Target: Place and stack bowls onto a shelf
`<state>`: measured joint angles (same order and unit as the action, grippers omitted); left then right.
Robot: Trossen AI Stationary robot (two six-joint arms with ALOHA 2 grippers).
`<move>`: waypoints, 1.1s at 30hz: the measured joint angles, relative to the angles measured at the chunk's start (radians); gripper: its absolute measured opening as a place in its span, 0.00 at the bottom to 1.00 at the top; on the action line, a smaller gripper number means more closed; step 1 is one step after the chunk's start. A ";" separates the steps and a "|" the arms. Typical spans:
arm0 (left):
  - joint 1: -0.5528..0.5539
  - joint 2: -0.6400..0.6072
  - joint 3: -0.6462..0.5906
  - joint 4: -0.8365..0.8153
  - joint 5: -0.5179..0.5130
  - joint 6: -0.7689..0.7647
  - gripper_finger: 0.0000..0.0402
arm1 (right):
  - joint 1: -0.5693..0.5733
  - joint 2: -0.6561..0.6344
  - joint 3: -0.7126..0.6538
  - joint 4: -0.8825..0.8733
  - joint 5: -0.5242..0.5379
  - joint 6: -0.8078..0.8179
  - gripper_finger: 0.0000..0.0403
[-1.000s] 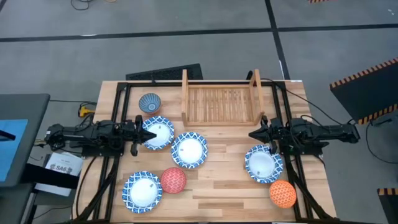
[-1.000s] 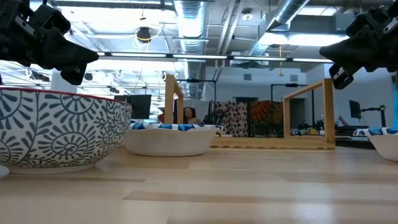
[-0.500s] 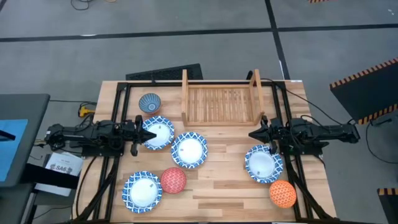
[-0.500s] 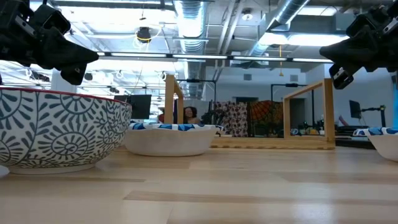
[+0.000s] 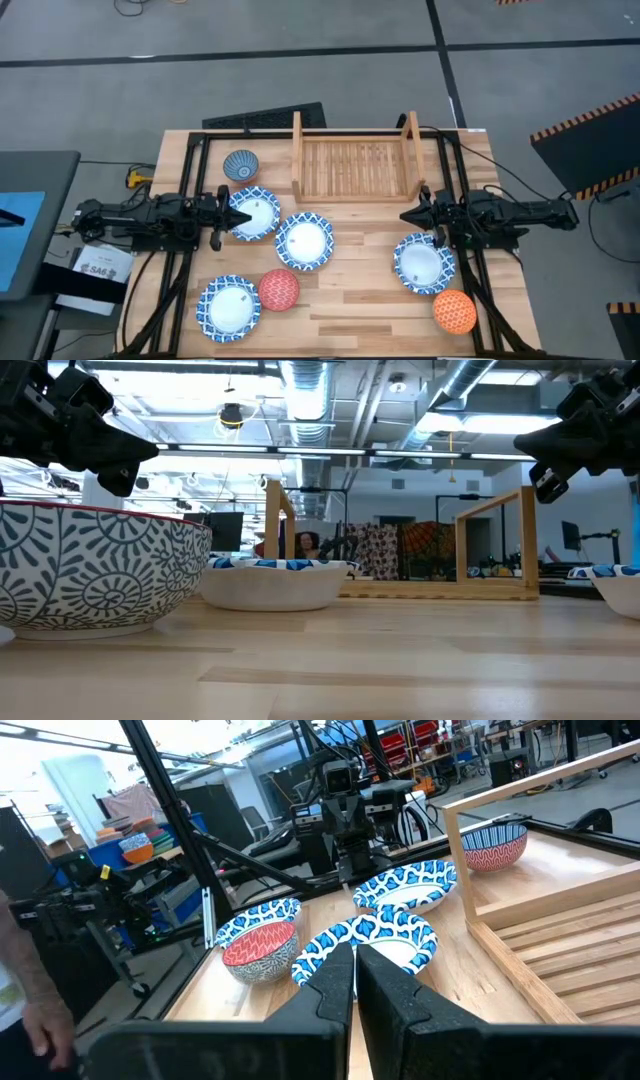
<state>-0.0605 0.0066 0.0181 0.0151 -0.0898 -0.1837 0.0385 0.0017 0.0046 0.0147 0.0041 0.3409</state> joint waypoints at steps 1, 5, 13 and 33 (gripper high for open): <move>0.000 0.000 0.000 0.000 0.000 0.000 0.00 | 0.000 0.000 0.000 0.000 0.000 0.000 0.11; 0.000 0.000 0.000 0.000 0.000 0.000 0.00 | 0.000 0.000 0.000 0.000 0.000 0.000 0.11; 0.000 0.000 0.000 0.000 0.000 0.000 0.00 | 0.000 0.000 0.000 0.005 0.001 0.000 0.11; 0.000 0.000 0.000 0.000 0.000 0.000 0.00 | 0.092 0.450 0.404 0.352 0.171 0.469 0.14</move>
<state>-0.0601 0.0063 0.0181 0.0151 -0.0895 -0.1837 0.1308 0.4521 0.4082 0.3664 0.1748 0.8104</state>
